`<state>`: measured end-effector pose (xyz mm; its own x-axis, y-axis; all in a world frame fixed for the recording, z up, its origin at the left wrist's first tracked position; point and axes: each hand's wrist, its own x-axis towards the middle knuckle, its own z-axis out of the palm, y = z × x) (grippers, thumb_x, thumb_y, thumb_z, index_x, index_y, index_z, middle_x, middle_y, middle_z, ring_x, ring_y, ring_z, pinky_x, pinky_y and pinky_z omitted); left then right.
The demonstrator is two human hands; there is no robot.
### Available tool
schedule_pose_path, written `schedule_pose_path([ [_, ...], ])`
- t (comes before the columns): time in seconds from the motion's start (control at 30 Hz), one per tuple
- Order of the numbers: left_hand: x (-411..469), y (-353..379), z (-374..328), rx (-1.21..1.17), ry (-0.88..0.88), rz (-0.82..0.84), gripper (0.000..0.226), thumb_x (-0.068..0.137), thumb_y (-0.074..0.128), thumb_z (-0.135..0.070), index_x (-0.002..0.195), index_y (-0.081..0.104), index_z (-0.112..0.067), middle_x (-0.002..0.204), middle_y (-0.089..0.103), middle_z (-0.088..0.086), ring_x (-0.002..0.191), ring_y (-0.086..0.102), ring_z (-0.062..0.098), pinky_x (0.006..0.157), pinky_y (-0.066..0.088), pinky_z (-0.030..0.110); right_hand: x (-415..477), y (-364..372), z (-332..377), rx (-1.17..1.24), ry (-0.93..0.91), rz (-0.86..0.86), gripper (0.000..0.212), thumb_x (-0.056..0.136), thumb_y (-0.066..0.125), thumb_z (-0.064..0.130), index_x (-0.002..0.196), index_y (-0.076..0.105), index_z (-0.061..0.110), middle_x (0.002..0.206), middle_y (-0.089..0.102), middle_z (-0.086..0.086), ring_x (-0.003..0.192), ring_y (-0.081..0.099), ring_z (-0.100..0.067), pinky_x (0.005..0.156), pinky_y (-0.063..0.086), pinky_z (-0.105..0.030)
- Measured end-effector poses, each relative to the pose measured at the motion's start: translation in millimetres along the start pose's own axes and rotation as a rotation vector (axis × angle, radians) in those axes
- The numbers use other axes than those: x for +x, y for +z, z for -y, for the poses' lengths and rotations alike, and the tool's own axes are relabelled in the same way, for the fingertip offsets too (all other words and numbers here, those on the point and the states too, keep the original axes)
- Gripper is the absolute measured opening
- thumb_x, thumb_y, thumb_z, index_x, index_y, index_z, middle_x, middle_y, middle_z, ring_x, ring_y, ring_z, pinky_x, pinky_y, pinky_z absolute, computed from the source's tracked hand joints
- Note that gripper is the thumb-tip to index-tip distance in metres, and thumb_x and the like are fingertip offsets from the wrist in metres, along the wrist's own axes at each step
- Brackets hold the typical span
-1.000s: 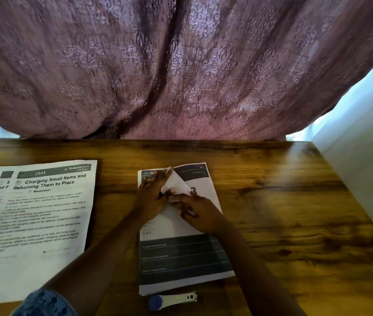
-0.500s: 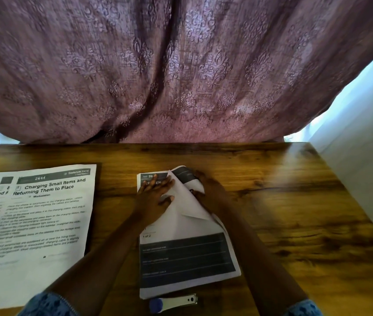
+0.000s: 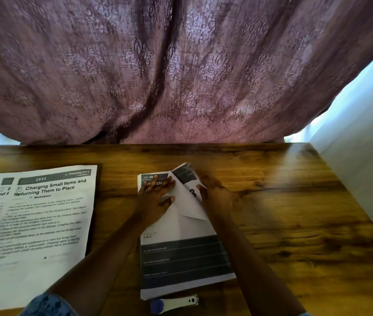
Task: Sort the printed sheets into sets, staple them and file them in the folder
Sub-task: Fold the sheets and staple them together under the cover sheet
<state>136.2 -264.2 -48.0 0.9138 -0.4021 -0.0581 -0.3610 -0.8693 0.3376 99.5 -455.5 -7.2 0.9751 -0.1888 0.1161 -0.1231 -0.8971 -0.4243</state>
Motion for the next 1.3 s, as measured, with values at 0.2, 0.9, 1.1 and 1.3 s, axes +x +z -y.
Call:
schedule_pose_path([
  [0.2, -4, -4, -6, -0.146, -0.034, -0.043, 0.066, 0.090, 0.011, -0.059, 0.149, 0.021, -0.031, 0.158, 0.016, -0.006, 0.148, 0.003, 0.020, 0.118, -0.001, 0.038, 1, 7, -11, -0.401, -0.561, -0.178, 0.054, 0.077, 0.063, 0.026, 0.129, 0.054, 0.020, 0.141, 0.040, -0.022, 0.132, 0.035, -0.041, 0.102, 0.031, -0.061],
  [0.9, 5, 1, 2, 0.013, 0.004, -0.010, 0.088, 0.071, -0.006, -0.070, 0.150, 0.010, -0.035, 0.160, 0.005, -0.008, 0.148, -0.001, 0.017, 0.115, -0.006, 0.033, 54, -17, 6, 0.192, 0.200, 0.177, 0.031, 0.084, 0.068, 0.024, 0.112, 0.064, 0.011, 0.118, 0.065, -0.006, 0.103, 0.062, -0.022, 0.083, 0.044, -0.027],
  [1.1, 1, 0, -2, -0.259, -0.026, -0.109, 0.075, 0.083, 0.007, -0.065, 0.148, 0.022, -0.030, 0.157, 0.021, -0.003, 0.147, 0.014, 0.019, 0.119, 0.004, 0.038, 9, -17, 24, -0.078, -0.265, 0.184, 0.028, 0.098, 0.047, 0.032, 0.117, 0.062, 0.019, 0.112, 0.064, 0.000, 0.099, 0.060, -0.016, 0.081, 0.042, -0.019],
  [1.3, -13, -7, -10, -1.102, -0.119, -0.211, 0.051, 0.093, 0.032, -0.054, 0.142, 0.036, -0.040, 0.126, 0.055, -0.014, 0.111, 0.059, 0.007, 0.082, 0.054, 0.023, -25, -1, 17, 0.033, -0.167, 0.315, 0.068, 0.087, 0.062, 0.042, 0.143, 0.032, 0.019, 0.146, 0.039, -0.006, 0.130, 0.042, -0.024, 0.108, 0.036, -0.038],
])
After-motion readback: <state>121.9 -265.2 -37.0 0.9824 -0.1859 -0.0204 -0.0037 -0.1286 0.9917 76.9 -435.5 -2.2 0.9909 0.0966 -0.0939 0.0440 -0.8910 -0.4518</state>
